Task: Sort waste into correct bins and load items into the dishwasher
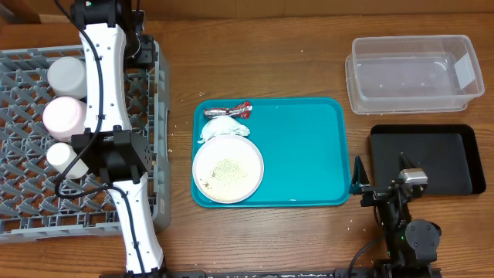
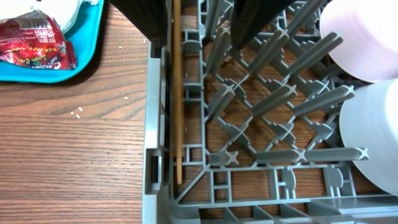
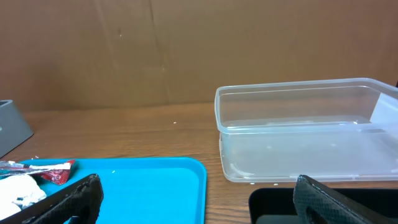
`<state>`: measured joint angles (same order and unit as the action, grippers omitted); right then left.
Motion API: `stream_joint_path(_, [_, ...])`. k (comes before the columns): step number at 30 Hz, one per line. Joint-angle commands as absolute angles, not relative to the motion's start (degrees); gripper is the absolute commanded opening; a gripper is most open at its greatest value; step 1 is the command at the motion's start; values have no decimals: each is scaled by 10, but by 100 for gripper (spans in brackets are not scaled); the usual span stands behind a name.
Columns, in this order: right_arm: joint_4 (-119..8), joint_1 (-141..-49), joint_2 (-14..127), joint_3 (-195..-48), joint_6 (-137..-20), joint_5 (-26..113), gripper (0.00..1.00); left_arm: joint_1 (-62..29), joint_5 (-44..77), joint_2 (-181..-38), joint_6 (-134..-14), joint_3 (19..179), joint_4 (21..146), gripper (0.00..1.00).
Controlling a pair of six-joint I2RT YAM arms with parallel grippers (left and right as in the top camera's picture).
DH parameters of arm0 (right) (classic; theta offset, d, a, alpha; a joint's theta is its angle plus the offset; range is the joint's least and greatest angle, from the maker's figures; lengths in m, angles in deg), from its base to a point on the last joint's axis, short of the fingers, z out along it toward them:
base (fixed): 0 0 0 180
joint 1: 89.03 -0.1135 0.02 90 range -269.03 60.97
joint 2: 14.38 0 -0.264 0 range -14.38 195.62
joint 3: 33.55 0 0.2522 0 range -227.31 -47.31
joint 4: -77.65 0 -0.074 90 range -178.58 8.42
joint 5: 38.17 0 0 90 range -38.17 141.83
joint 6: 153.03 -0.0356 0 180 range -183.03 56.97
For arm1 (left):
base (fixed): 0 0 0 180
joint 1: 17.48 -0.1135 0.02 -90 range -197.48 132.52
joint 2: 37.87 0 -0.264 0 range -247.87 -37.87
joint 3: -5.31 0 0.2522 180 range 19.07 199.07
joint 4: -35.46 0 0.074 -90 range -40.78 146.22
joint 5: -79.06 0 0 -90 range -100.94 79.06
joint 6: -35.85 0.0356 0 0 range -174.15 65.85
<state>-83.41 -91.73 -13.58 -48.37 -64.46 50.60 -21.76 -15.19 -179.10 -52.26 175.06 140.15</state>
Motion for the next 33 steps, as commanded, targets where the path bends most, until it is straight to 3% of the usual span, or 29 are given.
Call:
stream_joint_path(1, [-838,-915,-142,-478,-641,509,100,-221,-143,-1791,-521,1748,1409,37])
stream_joint_path(4, [-838,-915,-142,-478,-641,509,100,-221,-140,-1791,-541,1748,1422,37])
stream_joint_path(5, [-838,-915,-142,-478,-641,509,100,-221,-139,-1791,-547,1748,1429,32])
stream_joint_path(6, [-838,-915,-142,-478,-641,509,100,-221,-134,-1789,-548,1749,1445,10])
stream_joint_path(7, [-838,-915,-142,-478,-641,509,100,-221,-123,-1786,-548,1749,1456,4])
stream_joint_path(10, [-838,-915,-142,-478,-641,509,100,-220,-56,-1763,-548,1749,1460,5])
stream_joint_path(14, [-838,-915,-142,-478,-641,509,100,-220,28,-1715,-541,1749,1460,14])
stream_joint_path(15, [-838,-915,-142,-478,-641,509,100,-220,60,-1699,-541,1749,1460,22])
stream_joint_path(16, [-838,-915,-142,-478,-641,509,100,-220,81,-1690,-541,1749,1460,38])
stream_joint_path(18, [-838,-915,-142,-478,-641,509,100,-216,159,-1665,-541,1749,1460,79])
stream_joint_path(19, [-838,-915,-142,-478,-641,509,100,-210,223,-1651,-541,1749,1460,93])
stream_joint_path(25, [-838,-915,-142,-478,-641,509,100,-139,278,-1645,-530,1737,1460,92])
stream_joint_path(28, [-838,-915,-142,-478,-641,509,100,-80,252,-1645,-533,1707,1460,83])
stream_joint_path(33, [-838,-915,-142,-478,-641,509,100,31,173,-1645,-565,1654,1460,82])
